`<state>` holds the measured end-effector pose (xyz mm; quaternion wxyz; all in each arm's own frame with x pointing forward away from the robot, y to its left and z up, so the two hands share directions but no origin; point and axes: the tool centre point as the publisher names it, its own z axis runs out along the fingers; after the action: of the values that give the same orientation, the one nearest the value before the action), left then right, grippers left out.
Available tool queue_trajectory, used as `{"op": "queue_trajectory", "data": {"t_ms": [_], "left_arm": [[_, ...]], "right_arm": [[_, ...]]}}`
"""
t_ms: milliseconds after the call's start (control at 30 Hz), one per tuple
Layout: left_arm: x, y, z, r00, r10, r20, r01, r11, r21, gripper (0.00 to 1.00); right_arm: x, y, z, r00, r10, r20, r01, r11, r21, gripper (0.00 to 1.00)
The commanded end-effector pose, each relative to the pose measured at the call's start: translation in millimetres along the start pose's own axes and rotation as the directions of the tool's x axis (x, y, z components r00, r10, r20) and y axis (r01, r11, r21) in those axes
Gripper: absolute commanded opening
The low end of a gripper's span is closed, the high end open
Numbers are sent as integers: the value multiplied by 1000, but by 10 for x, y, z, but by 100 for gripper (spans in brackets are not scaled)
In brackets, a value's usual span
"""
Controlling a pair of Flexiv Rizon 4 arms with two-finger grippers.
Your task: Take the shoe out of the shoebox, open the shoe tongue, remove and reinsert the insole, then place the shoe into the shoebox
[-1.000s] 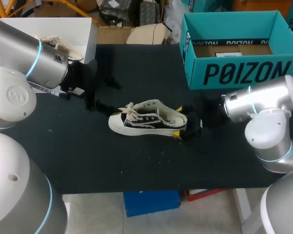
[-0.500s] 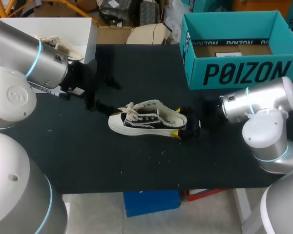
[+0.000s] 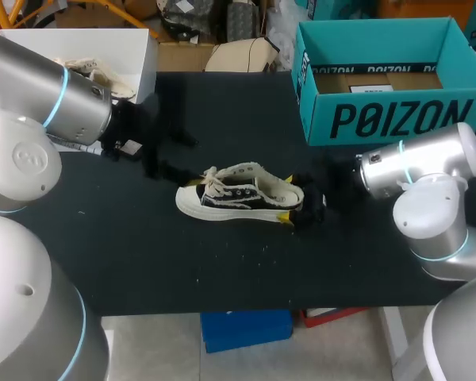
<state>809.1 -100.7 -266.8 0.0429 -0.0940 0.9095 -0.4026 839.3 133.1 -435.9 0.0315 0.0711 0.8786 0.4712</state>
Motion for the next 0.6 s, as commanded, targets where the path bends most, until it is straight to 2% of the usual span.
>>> {"op": "queue_trajectory", "data": {"t_ms": [33,133,167,600], "left_arm": [[62,-78,74,977,-148,153,179,960,-217,100],[68,-118,104,978,-132,163,174,945,-279,100],[80,-160,103,989,-81,120,110,959,-262,100],[80,-160,103,989,-81,120,110,959,-262,100]], "right_arm": [[-9,-10,34,1000,1,1,-1,1000,0,0],[-9,-10,34,1000,1,1,-1,1000,0,0],[-9,-10,34,1000,1,1,-1,1000,0,0],[-9,-10,34,1000,1,1,-1,1000,0,0]]}}
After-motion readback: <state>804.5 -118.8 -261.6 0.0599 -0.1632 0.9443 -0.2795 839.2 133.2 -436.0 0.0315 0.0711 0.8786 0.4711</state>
